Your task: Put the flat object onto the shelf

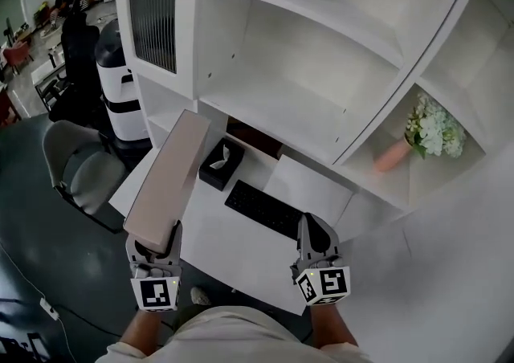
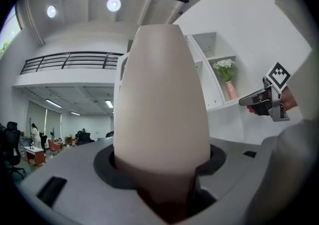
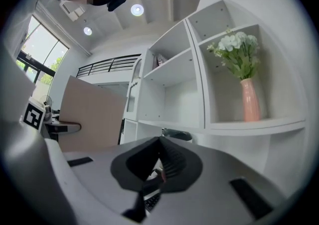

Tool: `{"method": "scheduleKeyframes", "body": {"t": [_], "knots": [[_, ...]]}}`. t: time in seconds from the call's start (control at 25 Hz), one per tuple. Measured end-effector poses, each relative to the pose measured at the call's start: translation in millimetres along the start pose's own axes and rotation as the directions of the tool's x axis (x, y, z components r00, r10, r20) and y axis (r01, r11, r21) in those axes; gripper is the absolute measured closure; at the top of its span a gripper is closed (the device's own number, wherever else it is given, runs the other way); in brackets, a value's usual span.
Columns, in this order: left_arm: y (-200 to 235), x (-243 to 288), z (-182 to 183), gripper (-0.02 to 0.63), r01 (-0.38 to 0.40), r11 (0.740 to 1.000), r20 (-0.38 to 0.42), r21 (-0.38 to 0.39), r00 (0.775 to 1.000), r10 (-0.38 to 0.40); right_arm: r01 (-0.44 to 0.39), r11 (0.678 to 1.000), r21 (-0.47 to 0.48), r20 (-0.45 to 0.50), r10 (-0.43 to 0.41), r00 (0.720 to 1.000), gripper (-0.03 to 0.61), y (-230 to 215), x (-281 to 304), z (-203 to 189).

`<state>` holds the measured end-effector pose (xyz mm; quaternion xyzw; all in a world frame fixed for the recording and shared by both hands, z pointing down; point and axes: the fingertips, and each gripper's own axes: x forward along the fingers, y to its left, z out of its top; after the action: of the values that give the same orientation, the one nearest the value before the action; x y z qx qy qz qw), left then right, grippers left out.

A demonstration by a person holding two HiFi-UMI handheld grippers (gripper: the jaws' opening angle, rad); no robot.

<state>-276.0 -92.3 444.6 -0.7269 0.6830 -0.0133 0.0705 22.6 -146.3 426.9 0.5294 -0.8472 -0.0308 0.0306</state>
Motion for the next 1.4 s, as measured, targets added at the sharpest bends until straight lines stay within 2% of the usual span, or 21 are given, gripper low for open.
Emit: {"method": "scheduleKeyframes", "body": {"t": [0.24, 0.32, 0.4, 0.48, 0.68, 0.88, 1.0, 1.16, 1.4], "knots": [[14, 25, 9, 0.334, 0.060, 0.998, 0.025, 0.030, 0.998, -0.061, 0.070, 0.997, -0.016, -0.007, -0.070, 0.998, 0.575, 9, 3, 10], [14, 31, 16, 0.334, 0.074, 0.992, 0.040, 0.098, 0.996, -0.079, 0.090, 0.996, -0.022, -0.009, -0.090, 0.996, 0.575, 7, 1, 12], [10, 38, 29, 0.336, 0.100, 0.962, 0.062, 0.253, 0.991, -0.119, 0.109, 0.994, -0.022, -0.011, -0.110, 0.994, 0.575, 2, -2, 12], [5, 43, 39, 0.336, 0.108, 0.931, 0.069, 0.348, 0.988, -0.141, 0.122, 0.992, -0.020, -0.015, -0.123, 0.992, 0.575, -4, -5, 10], [-11, 51, 55, 0.336, 0.110, 0.892, 0.068, 0.438, 0.986, -0.155, 0.125, 0.992, -0.011, -0.007, -0.125, 0.992, 0.575, -13, -7, 11], [-26, 58, 74, 0.336, 0.073, 0.849, 0.120, 0.523, 0.980, -0.159, 0.119, 0.993, -0.018, 0.016, -0.118, 0.993, 0.575, -20, -10, 21], [-34, 66, 86, 0.336, 0.059, 0.803, 0.141, 0.593, 0.974, -0.176, 0.138, 0.990, -0.012, 0.026, -0.138, 0.990, 0.575, -31, -16, 24], [-47, 78, 101, 0.336, 0.043, 0.719, 0.166, 0.694, 0.962, -0.218, 0.159, 0.987, -0.006, 0.028, -0.159, 0.987, 0.575, -42, -22, 23], [-73, 94, 115, 0.336, 0.037, 0.621, 0.175, 0.783, 0.945, -0.277, 0.193, 0.981, 0.001, 0.025, -0.193, 0.981, 0.575, -58, -30, 20]]}}
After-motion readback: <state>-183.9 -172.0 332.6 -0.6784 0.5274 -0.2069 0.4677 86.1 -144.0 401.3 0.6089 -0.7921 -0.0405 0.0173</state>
